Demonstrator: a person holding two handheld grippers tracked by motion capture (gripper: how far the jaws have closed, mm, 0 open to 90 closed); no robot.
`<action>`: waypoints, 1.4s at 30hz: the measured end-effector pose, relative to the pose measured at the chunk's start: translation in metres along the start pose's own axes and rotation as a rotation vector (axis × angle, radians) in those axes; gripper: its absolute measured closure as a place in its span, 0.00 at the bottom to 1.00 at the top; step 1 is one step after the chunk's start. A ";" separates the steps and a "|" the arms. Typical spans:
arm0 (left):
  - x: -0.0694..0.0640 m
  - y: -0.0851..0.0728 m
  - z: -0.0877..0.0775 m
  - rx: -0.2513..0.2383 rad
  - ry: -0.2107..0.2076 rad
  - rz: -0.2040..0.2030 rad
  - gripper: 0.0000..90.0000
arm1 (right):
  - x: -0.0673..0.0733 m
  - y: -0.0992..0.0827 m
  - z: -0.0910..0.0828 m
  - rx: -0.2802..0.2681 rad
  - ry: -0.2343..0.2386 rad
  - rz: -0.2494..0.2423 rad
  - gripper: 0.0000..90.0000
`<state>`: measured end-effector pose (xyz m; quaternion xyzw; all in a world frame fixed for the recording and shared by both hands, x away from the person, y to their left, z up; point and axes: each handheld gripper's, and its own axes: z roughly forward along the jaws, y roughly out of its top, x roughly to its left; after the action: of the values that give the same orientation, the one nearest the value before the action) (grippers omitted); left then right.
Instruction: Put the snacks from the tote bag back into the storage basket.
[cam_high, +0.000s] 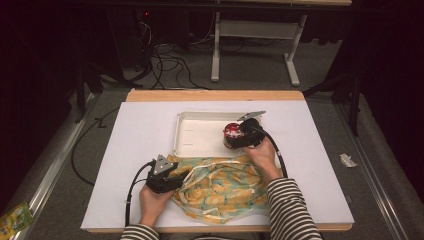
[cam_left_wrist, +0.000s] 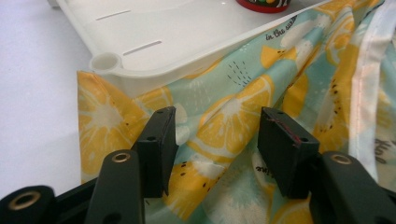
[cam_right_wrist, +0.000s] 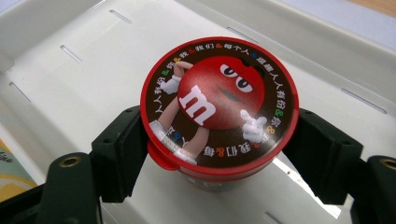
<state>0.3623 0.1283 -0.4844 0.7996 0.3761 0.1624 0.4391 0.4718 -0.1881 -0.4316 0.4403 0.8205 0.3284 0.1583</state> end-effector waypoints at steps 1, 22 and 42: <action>0.000 0.000 0.000 0.000 0.001 0.000 0.53 | 0.000 -0.001 0.000 0.002 0.001 0.003 0.28; 0.000 0.000 0.000 -0.003 -0.003 -0.003 0.53 | -0.001 -0.008 0.003 0.038 -0.019 0.018 0.30; 0.000 0.000 -0.001 -0.004 -0.003 0.000 0.53 | -0.008 -0.019 0.010 0.061 -0.041 0.039 0.47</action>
<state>0.3619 0.1286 -0.4842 0.7990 0.3751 0.1622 0.4412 0.4696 -0.1986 -0.4519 0.4676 0.8178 0.2974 0.1551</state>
